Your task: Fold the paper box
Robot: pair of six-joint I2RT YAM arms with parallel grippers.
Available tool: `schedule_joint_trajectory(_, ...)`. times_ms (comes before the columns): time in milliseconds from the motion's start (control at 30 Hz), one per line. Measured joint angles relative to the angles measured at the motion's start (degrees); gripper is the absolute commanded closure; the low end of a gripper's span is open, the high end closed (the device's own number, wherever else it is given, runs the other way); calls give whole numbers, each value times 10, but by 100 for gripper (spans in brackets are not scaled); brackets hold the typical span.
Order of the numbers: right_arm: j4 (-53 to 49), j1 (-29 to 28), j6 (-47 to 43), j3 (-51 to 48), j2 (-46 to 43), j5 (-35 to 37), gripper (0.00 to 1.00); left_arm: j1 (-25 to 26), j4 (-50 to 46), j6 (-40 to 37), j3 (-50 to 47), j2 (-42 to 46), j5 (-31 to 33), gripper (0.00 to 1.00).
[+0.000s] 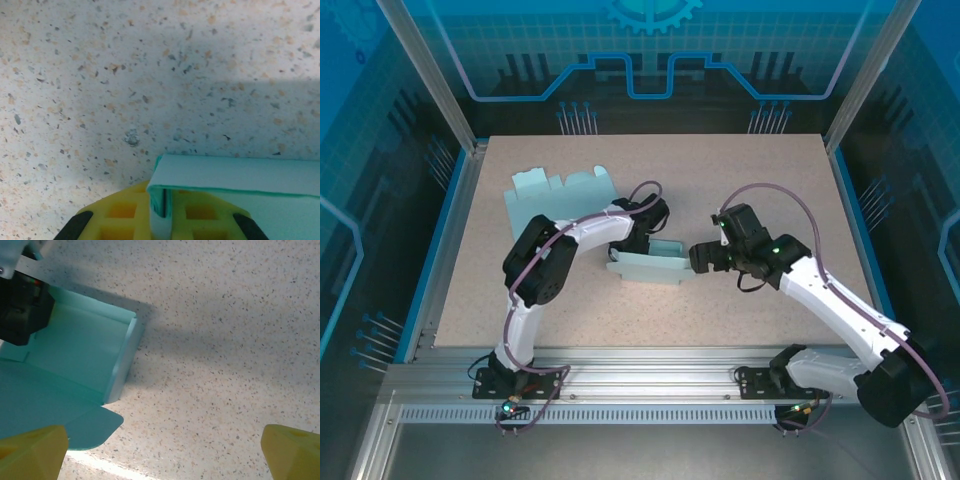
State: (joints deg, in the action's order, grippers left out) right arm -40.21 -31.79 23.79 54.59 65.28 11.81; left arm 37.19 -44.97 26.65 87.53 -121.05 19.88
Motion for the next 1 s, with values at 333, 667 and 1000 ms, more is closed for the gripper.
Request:
schedule_joint_trajectory(333, -18, 7, 11, 11, -45, 48, 0, 17, -57, -40, 52, -36, 82, 100)
schedule_joint_trajectory(667, -47, 11, 35, 17, -56, 107, 0, 40, -60, -81, 88, -77, 164, 100)
schedule_joint_trajectory(1000, -63, 12, 52, 21, -48, 135, 0, 52, 103, -278, 64, -53, 90, 100)
